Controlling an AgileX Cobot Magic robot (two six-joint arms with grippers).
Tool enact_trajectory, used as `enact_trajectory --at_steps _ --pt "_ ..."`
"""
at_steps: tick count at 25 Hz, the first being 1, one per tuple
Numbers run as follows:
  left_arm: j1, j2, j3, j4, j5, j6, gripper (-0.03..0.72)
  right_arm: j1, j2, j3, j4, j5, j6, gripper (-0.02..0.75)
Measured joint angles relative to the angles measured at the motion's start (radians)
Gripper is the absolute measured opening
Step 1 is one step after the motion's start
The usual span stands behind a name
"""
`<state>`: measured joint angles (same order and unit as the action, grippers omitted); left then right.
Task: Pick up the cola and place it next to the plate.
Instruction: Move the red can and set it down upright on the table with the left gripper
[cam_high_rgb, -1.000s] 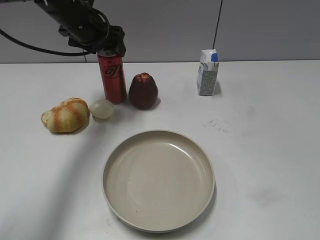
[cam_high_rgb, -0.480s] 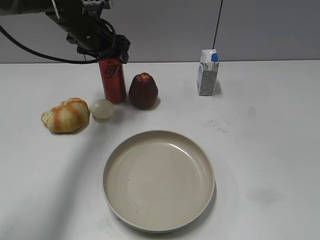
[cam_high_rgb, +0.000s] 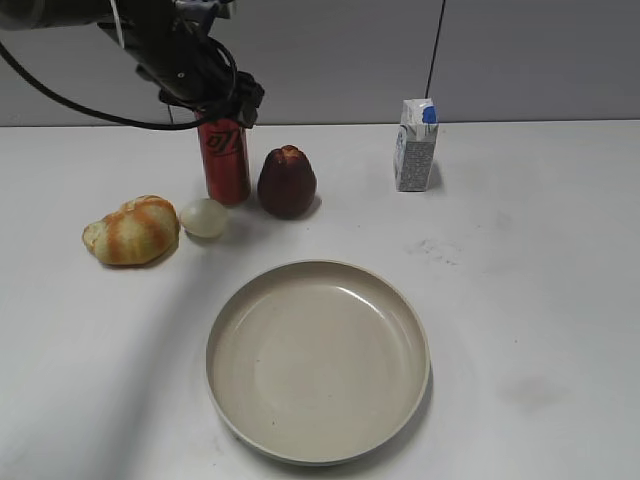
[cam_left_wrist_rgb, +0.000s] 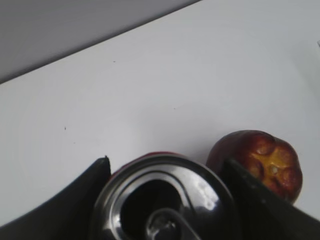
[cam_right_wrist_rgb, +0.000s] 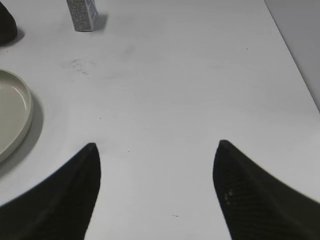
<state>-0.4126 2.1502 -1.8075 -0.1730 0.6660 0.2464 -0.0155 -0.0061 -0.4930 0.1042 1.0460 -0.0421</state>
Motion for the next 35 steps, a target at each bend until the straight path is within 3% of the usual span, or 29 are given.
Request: enact_trajectory --at_steps 5,13,16,21,28,35 --pt "0.0 -0.094 -0.029 0.006 0.051 0.0 0.498 0.0 0.0 0.0 0.0 0.0 0.0 0.534" --pt "-0.031 -0.19 -0.228 -0.056 0.319 0.0 0.498 0.0 0.0 0.0 0.0 0.0 0.0 0.534" --pt "-0.099 -0.214 -0.245 -0.075 0.359 0.0 0.498 0.0 0.0 0.0 0.0 0.0 0.0 0.534" --pt "-0.269 -0.218 -0.243 -0.093 0.375 0.0 0.498 0.0 0.0 0.0 0.0 0.0 0.0 0.534" --pt "-0.488 -0.212 -0.124 -0.103 0.308 0.0 0.498 0.0 0.0 0.0 0.0 0.0 0.0 0.534" --pt "-0.603 -0.127 -0.008 -0.102 0.167 0.0 0.498 0.0 0.0 0.0 0.0 0.0 0.0 0.534"
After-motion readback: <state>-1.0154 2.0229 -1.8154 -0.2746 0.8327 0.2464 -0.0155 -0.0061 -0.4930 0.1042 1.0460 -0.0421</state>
